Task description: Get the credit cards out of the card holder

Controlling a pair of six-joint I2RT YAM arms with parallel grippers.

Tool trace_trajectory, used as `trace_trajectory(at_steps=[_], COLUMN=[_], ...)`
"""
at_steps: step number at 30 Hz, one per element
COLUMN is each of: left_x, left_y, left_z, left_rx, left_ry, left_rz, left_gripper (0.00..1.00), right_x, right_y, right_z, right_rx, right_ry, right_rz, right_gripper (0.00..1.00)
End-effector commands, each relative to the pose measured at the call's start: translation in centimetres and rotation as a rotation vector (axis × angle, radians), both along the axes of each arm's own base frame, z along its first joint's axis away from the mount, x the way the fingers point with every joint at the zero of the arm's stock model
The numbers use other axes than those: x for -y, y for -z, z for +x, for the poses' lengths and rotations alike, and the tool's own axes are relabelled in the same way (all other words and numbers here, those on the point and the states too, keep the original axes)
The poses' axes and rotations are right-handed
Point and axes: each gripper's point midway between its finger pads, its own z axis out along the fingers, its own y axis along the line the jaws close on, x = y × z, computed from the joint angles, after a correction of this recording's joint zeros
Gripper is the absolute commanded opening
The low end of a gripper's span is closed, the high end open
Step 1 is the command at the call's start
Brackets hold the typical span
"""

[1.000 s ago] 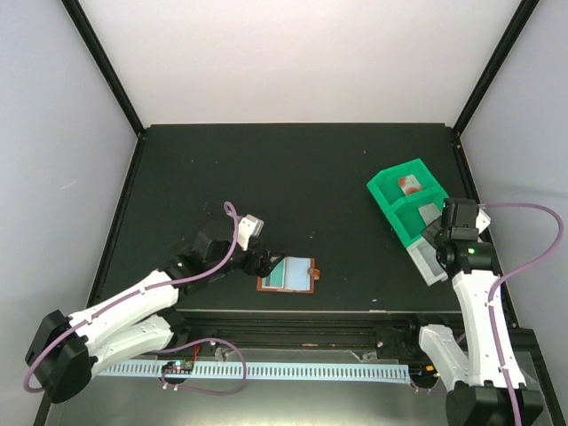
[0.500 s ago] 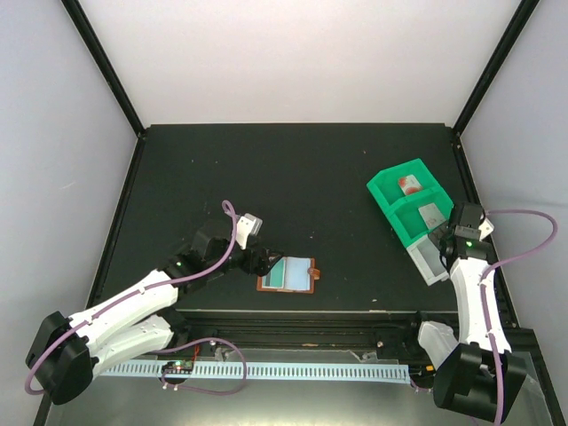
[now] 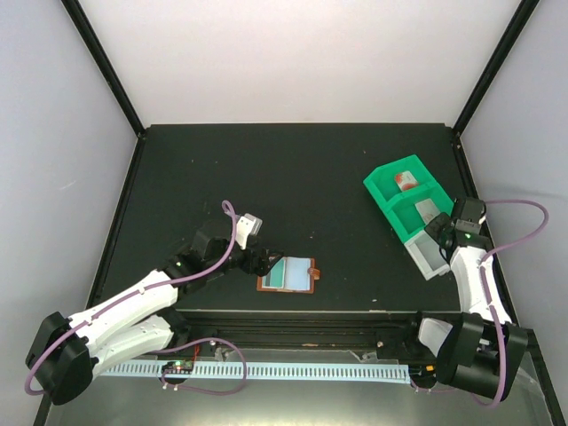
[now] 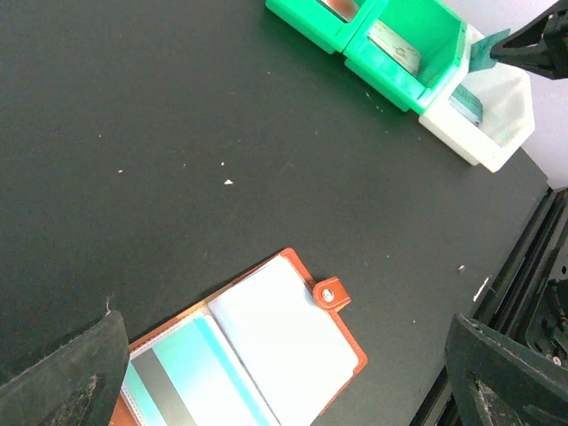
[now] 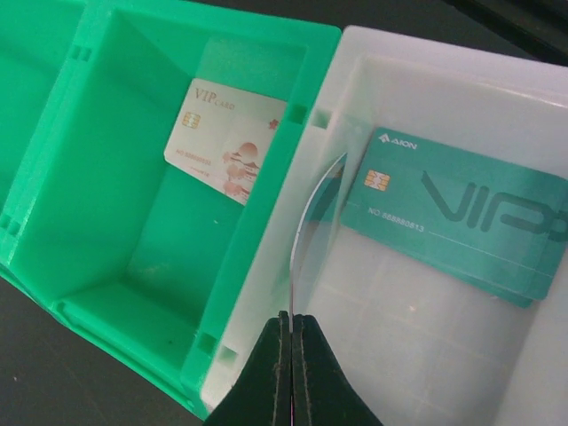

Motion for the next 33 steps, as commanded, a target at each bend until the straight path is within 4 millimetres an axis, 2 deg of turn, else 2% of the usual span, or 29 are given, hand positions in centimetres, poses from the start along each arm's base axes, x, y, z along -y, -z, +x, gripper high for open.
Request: trace_trajectory(at_steps=[1, 4, 7, 13, 20, 33], left_x=[0.3, 0.4, 0.4, 0.6, 0.5, 0.5], left_y=[-2.2, -2.4, -2.4, -2.5, -2.5, -2.5], left_z=[0.3, 0.3, 0.3, 0.2, -0.2, -0.7], left_rx=[0.034, 0.034, 0.035, 0.03, 0.02, 0.008], left_ry=[0.01, 0.012, 0.017, 0.024, 0.028, 0.044], left_rz=[-0.03, -0.032, -0.035, -0.04, -0.047, -0.052], left_gripper=[0.99, 0.99, 0.99, 0.99, 0.99, 0.99], right_x=[-0.3, 0.9, 1.8, 1.8, 3.4, 3.2], right_y=[-0.8, -0.5, -0.7, -0.3, -0.9, 0.2], right_z=[1.0, -0.2, -0.5, 0.7, 0.7, 2.0], right_rx=[0.028, -0.012, -0.026, -0.055, -0.041, -0.042], right_ry=[-0.063, -0.011, 0.015, -0.035, -0.028, -0.076], right_rz=[-0.011, -0.038, -0.062, -0.017, 0.015, 0.111], right_gripper=[0.01, 0.01, 0.01, 0.02, 0.02, 0.03])
